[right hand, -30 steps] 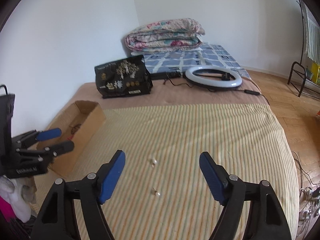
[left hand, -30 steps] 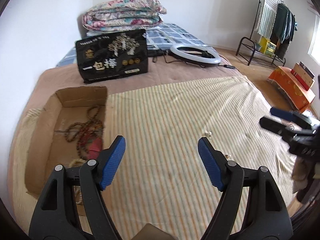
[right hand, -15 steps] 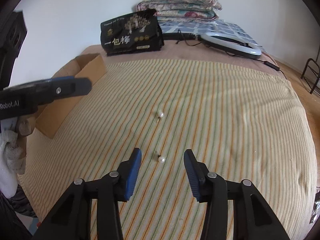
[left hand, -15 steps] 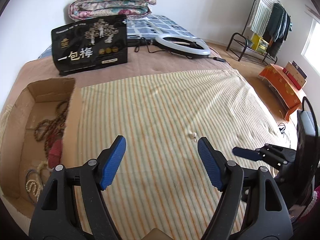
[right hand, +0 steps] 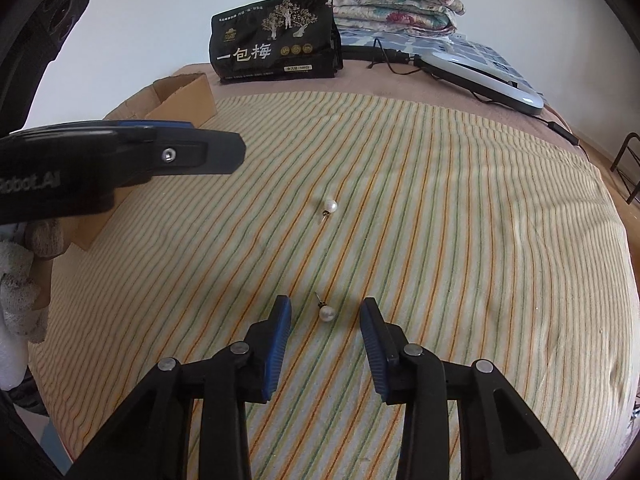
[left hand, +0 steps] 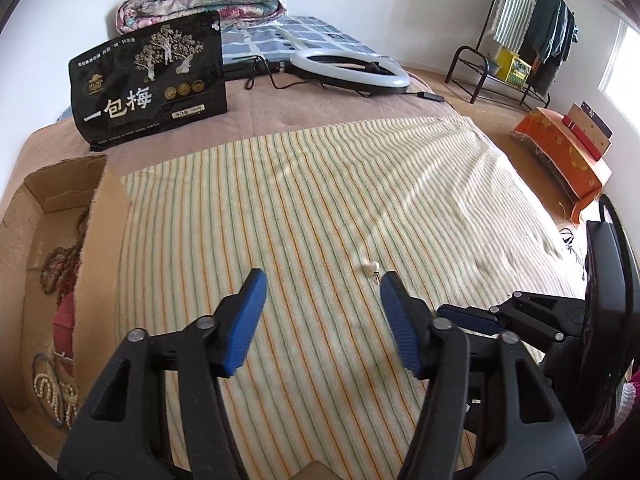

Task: Organize jewelry
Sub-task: 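Close the right tool on one pearl earring, then close the left tool on the other pearl earring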

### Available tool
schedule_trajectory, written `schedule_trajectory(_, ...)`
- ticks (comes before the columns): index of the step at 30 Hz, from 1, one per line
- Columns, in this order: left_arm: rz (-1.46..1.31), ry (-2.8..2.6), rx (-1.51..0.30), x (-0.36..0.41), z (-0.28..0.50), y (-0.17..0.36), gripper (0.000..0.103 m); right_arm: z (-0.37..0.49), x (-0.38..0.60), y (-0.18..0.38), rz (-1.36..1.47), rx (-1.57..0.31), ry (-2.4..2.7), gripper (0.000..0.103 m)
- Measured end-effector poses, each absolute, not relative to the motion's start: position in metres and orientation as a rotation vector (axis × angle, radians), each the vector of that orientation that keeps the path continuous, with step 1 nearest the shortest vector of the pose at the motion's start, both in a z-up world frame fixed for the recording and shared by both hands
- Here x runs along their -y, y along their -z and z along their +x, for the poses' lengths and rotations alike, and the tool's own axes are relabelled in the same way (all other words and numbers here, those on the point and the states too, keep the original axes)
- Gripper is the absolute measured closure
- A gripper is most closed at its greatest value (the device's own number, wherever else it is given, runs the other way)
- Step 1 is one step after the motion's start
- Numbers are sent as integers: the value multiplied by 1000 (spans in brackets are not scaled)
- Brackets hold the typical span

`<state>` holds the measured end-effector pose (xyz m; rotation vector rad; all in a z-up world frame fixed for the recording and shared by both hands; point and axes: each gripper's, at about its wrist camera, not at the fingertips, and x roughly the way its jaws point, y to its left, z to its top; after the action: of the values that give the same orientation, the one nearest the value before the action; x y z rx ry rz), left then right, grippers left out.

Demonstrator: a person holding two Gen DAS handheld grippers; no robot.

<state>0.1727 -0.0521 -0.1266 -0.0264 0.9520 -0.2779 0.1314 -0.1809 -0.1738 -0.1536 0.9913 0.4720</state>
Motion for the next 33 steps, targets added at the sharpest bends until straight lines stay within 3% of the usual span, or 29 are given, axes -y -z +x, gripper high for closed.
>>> schedule_trajectory(8, -3, 307, -968, 68, 176, 137, 43, 132, 183, 175, -190, -980, -467, 89)
schedule_trajectory(11, 15, 322, -981, 76, 177, 142, 50, 134, 187, 176, -182, -982, -462, 97)
schedule_trajectory(16, 2, 333, -996, 80, 182, 149, 50, 135, 193, 176, -181, -982, -460, 97)
schedule_trajectory(20, -1, 347, -1011, 86, 187, 155, 62, 137, 199, 176, -176, -984, -447, 97)
schedule_trajectory(33, -21, 346, -1047, 98, 203, 174, 68, 140, 204, 178, -169, -993, -449, 97)
